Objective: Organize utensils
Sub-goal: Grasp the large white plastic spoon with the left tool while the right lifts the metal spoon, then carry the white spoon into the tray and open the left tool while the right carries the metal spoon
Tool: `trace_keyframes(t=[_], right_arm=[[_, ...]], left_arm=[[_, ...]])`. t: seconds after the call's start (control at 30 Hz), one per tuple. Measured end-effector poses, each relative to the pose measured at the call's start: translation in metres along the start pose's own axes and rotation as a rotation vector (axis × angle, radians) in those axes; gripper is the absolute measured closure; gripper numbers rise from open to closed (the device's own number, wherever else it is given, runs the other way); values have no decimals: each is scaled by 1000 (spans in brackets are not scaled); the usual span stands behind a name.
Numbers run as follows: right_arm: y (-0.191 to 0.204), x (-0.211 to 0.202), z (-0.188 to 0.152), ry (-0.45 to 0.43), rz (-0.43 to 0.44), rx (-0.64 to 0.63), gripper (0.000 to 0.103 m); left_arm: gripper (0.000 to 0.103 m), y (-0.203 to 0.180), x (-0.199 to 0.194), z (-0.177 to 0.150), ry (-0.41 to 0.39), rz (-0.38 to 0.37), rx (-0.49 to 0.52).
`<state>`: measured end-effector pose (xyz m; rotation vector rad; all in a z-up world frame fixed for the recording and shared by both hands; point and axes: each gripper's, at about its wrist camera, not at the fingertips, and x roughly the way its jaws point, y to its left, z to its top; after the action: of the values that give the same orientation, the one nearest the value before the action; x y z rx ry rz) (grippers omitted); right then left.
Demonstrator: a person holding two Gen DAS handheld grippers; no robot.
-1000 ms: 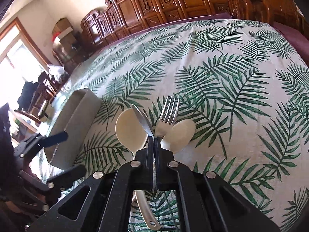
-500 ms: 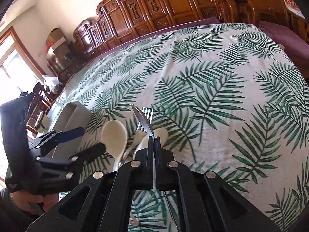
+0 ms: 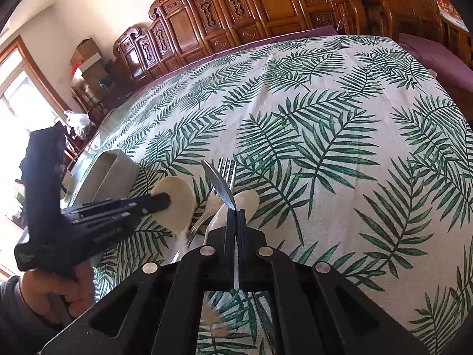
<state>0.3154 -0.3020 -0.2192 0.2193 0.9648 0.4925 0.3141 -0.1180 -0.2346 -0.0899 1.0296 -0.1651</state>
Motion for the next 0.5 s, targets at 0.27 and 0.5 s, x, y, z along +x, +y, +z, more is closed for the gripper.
trace_keyframes(t=[0.27,0.5], right_arm=[[25,-9,-4,-17,18,-13,101],[69,-18,-4,-38,32,-60,101]], left_arm=[[100,11,-49,3,-71,-10,39],[100,30,-101,6,-155,6,75]])
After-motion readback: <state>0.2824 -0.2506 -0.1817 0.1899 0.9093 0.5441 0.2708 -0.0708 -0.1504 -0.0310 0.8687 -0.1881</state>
